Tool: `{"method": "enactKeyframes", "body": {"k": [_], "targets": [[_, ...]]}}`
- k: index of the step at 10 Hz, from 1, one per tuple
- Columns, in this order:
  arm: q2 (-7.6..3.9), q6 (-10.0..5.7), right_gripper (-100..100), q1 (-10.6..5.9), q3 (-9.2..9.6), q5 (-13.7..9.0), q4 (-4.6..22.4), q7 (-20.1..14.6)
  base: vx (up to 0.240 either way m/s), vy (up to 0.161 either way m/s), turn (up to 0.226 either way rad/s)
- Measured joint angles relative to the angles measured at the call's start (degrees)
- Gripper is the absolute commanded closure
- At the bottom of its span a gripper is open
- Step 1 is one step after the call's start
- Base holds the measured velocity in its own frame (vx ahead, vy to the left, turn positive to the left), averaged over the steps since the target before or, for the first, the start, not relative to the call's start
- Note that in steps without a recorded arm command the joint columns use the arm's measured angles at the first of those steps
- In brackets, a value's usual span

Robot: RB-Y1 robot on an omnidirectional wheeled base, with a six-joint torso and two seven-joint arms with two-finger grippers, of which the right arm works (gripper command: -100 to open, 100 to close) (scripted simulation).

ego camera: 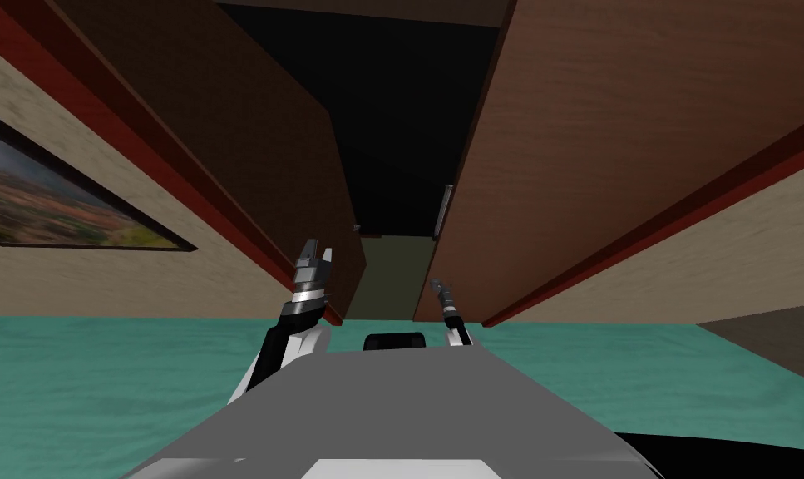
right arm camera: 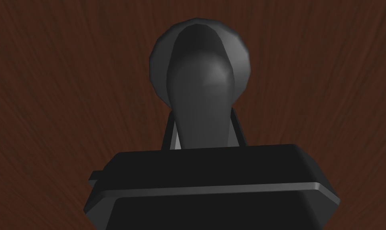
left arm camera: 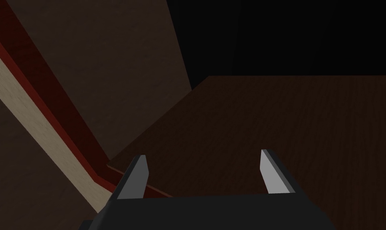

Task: Push the door open

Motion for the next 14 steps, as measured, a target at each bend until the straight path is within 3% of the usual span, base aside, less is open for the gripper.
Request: {"method": "enactKeyframes", "body": {"k": [4,5,8,12,14], "targets": [[0.36,0.04,100,-0.13,-1.22,-0.55,1.09,0.48,0.195,0.031,-0.029],[0.22,0.75,100,0.37,-1.76,-0.80,-0.26,0.67,0.194,0.038,-0.056],[0.43,0.34,100,-0.78,-3.65,-1.61,1.43,1.27,0.191,0.041,-0.051],[0.86,0.53,100,-0.98,-6.67,-2.89,2.34,2.56,0.195,0.054,-0.065],[0.97,-0.55,100,-2.05,-7.98,-3.40,4.33,2.96,0.148,0.060,-0.067]]}}
